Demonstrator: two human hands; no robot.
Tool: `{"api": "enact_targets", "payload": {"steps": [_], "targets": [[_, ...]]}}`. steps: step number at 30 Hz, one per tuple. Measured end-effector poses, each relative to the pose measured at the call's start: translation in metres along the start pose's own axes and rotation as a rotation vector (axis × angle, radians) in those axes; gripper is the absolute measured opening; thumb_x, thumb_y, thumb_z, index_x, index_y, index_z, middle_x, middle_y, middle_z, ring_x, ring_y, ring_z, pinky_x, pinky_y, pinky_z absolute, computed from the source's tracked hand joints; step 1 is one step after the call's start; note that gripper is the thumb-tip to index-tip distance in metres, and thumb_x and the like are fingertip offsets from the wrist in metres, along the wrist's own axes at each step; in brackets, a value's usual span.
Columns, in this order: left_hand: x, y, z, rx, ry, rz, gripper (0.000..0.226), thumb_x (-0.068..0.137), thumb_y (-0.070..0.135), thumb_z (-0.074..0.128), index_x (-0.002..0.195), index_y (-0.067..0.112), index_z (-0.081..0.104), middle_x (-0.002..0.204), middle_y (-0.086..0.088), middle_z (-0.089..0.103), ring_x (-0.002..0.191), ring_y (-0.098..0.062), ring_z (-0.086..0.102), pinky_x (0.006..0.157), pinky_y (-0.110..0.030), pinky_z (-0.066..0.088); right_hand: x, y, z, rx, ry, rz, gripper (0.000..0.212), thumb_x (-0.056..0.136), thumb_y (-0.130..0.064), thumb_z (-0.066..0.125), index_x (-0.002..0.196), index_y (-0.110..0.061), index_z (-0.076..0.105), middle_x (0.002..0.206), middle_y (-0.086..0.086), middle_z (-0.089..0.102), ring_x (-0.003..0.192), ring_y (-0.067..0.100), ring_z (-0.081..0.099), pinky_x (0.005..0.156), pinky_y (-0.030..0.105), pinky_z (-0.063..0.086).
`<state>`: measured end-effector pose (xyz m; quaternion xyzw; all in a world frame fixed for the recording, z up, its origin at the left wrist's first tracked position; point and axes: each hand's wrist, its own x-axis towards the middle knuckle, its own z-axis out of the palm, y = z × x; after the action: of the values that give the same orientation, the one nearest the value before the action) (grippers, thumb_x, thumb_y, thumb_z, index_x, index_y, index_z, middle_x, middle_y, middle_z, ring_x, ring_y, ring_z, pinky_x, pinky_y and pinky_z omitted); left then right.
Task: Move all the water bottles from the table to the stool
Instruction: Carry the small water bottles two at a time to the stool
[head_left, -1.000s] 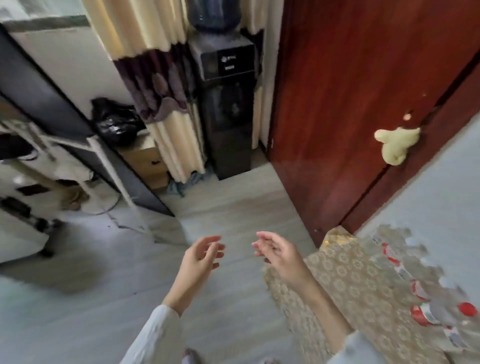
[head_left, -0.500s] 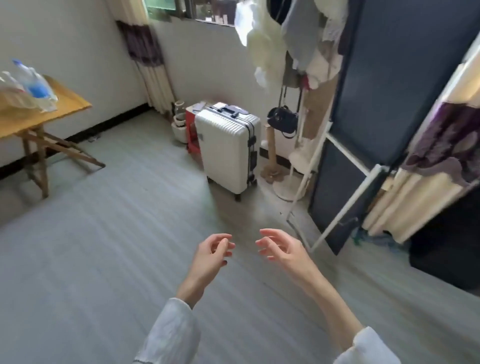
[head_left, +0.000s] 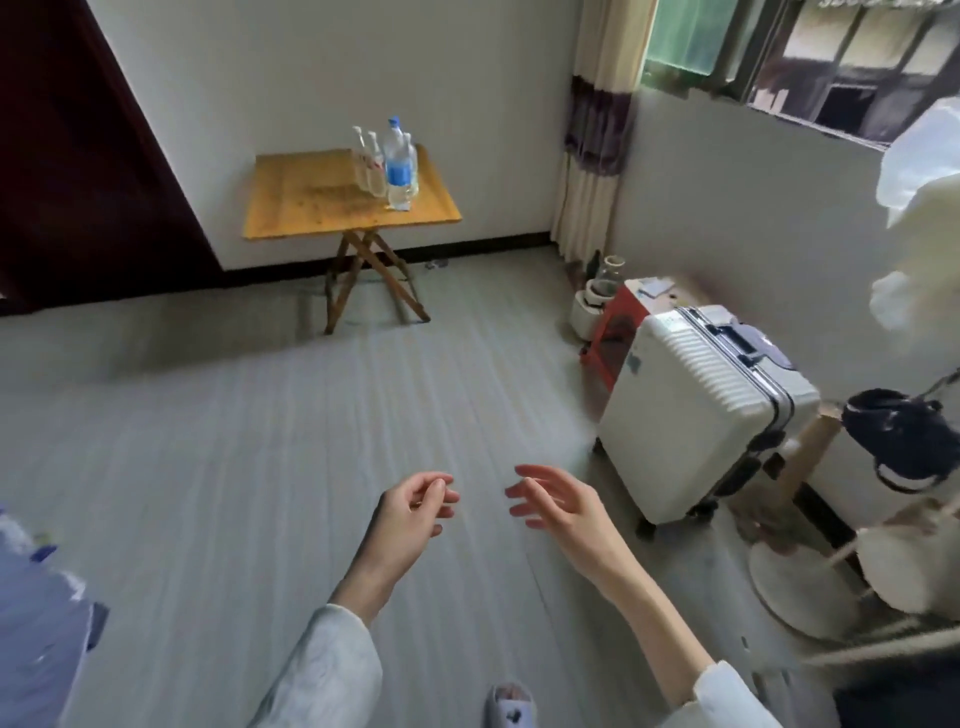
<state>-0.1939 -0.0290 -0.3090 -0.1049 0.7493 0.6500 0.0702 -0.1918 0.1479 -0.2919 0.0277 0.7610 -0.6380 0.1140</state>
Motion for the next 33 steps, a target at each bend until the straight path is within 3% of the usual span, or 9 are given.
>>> {"api": "enact_targets", "payload": {"steps": [3,7,15,27,33], "targets": [[0.059,0.024,-0.002,-0.018,0.079,0.015,0.020,0.093,0.017,0.044,0.087,0.026,0.061,0.088,-0.002,0.067,0.082,-0.015,0.063,0.076,-0.031,0.051,0.072,-0.023,-0.020,-0.013,-0.045,-0.027,0.018,0.092,-0.018,0.048,0.106,-0.014,0.058,0.092,0.003,0.067,0.075,0.014,0.064,0.068,0.020,0.049],[0.126,0.044,-0.011,-0.036,0.127,0.012,0.019,0.093,0.017,0.045,0.089,0.025,0.062,0.089,-0.001,0.068,0.083,-0.015,0.064,0.078,-0.032,0.052,0.160,-0.050,-0.028,-0.010,-0.062,-0.036,0.016,0.093,-0.019,0.047,0.103,-0.014,0.059,0.089,0.005,0.067,0.075,0.017,0.064,0.073,0.026,0.050],[0.272,0.052,-0.060,-0.103,0.252,-0.029,0.018,0.093,0.014,0.046,0.088,0.024,0.060,0.089,-0.002,0.067,0.083,-0.018,0.062,0.078,-0.032,0.050,0.333,-0.075,0.018,-0.057,-0.210,-0.033,0.014,0.093,-0.020,0.047,0.100,-0.016,0.059,0.084,0.002,0.067,0.072,0.015,0.064,0.069,0.024,0.050],[0.545,0.122,-0.174,-0.083,0.237,0.035,0.018,0.093,0.017,0.045,0.089,0.027,0.059,0.090,0.001,0.066,0.087,-0.014,0.063,0.078,-0.028,0.050,0.606,-0.148,0.083,-0.069,-0.159,-0.073,0.013,0.092,-0.024,0.047,0.097,-0.024,0.059,0.085,-0.002,0.070,0.075,0.009,0.067,0.076,0.029,0.053],[0.656,0.136,-0.206,-0.073,0.231,-0.015,0.016,0.094,0.016,0.044,0.098,0.019,0.059,0.093,0.000,0.066,0.088,-0.014,0.062,0.077,-0.025,0.050,0.730,-0.166,0.109,-0.081,-0.173,-0.054,0.017,0.092,-0.026,0.046,0.102,-0.021,0.060,0.087,0.000,0.071,0.079,0.013,0.068,0.075,0.027,0.054]]}}
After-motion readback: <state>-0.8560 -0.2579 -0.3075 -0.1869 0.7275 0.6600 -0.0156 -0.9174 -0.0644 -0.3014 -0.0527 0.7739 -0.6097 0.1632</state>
